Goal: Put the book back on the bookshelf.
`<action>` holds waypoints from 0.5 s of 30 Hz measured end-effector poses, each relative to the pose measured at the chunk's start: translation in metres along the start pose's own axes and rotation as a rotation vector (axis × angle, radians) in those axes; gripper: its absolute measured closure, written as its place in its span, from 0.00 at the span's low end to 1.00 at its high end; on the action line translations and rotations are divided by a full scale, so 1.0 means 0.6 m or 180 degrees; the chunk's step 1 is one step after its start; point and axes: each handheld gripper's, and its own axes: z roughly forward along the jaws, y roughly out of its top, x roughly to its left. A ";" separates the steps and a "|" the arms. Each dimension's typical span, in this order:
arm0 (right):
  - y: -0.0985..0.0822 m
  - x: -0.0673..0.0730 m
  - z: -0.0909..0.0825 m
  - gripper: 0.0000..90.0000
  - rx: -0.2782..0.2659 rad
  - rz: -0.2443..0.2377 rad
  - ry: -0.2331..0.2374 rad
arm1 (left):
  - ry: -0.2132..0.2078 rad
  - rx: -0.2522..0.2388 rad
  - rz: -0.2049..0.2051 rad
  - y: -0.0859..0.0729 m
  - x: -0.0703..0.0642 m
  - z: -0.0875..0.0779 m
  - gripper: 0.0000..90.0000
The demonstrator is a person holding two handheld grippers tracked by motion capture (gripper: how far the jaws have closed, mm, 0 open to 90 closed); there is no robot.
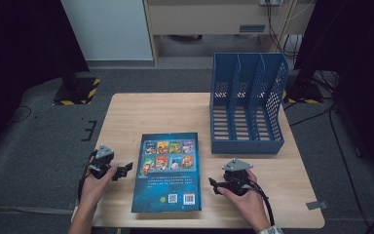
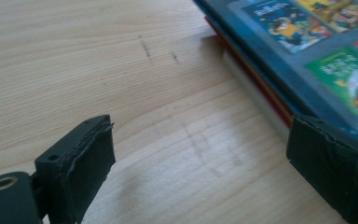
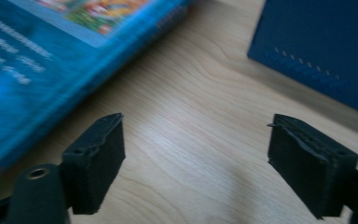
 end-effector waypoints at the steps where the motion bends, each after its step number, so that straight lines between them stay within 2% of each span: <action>1: 0.003 0.004 -0.004 0.21 -0.0040 -0.0048 0.0029 | -0.0009 -0.0051 0.0002 0.002 -0.004 -0.004 0.08; 3: 0.010 0.011 -0.010 0.20 -0.0115 -0.0137 0.0036 | -0.0014 -0.0116 0.0029 0.006 -0.012 -0.009 0.08; 5: 0.015 0.014 -0.014 0.19 -0.0170 -0.0155 0.0038 | -0.0009 -0.0121 0.0060 0.007 -0.015 -0.009 0.08; 6: 0.027 0.021 -0.017 0.16 -0.0321 -0.0172 0.0112 | -0.0064 -0.0134 0.0035 0.008 -0.020 -0.007 0.08; 7: 0.031 0.024 -0.015 0.15 -0.0331 -0.0182 0.0149 | -0.0113 -0.0160 -0.0022 0.009 -0.022 -0.006 0.08; 8: 0.037 0.029 -0.012 0.14 -0.0339 -0.0238 0.0192 | -0.0140 -0.0155 -0.0023 0.009 -0.023 -0.006 0.08; 11: 0.052 0.047 0.001 0.11 -0.0337 -0.0355 0.0321 | -0.0140 -0.0139 0.0009 0.011 -0.029 -0.003 0.07; 13: 0.057 0.053 0.007 0.09 -0.0311 -0.0394 0.0369 | -0.0211 -0.0091 0.0042 0.013 -0.038 0.002 0.06; 14: 0.068 0.058 0.022 0.07 -0.0265 -0.0417 0.0495 | -0.0252 -0.0036 0.0093 0.014 -0.048 0.007 0.06; 15: 0.072 0.058 0.027 0.07 -0.0278 -0.0390 0.0559 | -0.0289 -0.0020 0.0099 0.014 -0.053 0.010 0.06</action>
